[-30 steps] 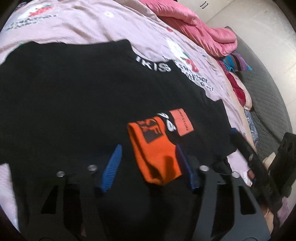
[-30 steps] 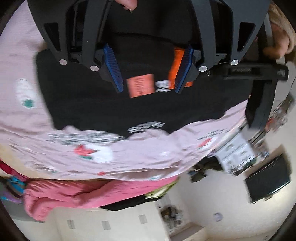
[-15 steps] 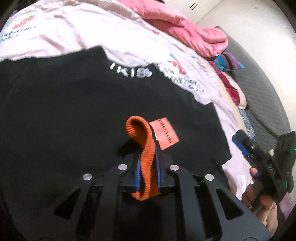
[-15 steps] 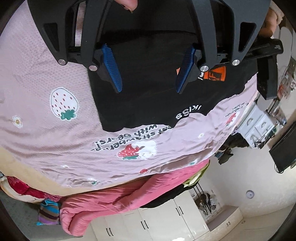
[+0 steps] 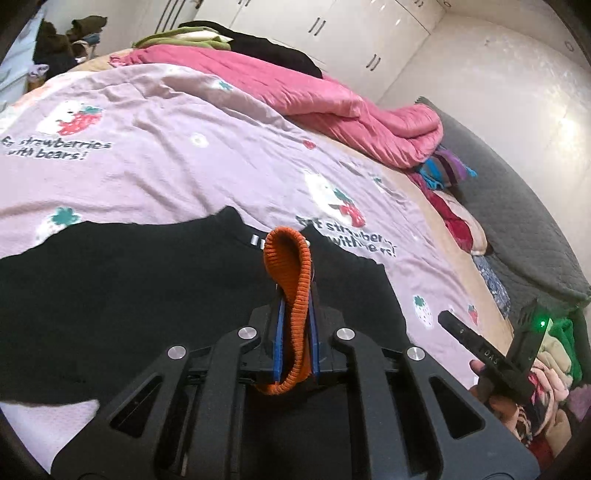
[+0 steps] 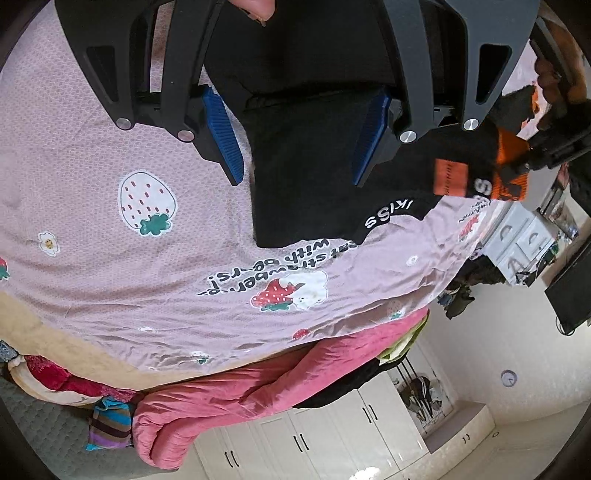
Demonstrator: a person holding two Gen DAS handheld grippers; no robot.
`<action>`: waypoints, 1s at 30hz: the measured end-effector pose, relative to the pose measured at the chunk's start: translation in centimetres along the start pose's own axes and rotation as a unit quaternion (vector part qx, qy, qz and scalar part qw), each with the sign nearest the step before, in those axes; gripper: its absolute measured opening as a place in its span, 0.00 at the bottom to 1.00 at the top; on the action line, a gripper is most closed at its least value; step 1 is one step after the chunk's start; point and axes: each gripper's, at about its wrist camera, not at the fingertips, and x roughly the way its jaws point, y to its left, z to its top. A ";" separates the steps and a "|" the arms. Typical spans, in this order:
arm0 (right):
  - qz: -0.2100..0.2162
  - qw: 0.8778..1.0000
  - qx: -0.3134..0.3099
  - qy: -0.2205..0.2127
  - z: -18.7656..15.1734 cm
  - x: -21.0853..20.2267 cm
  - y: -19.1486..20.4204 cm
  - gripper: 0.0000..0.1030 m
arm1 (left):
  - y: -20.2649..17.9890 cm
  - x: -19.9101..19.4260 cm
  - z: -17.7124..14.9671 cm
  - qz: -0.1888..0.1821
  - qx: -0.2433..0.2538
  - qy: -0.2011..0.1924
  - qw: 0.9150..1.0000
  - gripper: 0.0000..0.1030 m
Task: Fold small clothes
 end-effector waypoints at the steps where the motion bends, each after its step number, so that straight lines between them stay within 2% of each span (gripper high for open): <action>1: 0.000 1.000 -0.001 0.000 0.0 0.0 0.1 0.57 | 0.5 -0.3 0.1 0.001 -0.006 -0.002 1.000 0.04; 8: -0.007 1.000 -0.003 -0.003 0.0 0.0 0.2 0.57 | 2.5 -2.2 0.5 0.008 -0.030 -0.016 0.999 0.04; 19: -0.038 0.999 0.008 -0.016 0.4 -0.4 -0.7 0.57 | 4.6 -1.6 -0.2 0.031 -0.044 0.013 0.998 0.04; 24: -0.056 0.998 0.001 -0.016 0.5 -0.2 -0.6 0.57 | 5.0 -1.8 -0.3 0.046 -0.042 0.009 0.998 0.05; 30: -0.076 0.996 -0.053 -0.004 0.1 1.3 1.5 0.70 | 4.6 -0.6 -1.2 0.048 -0.030 0.042 0.997 0.06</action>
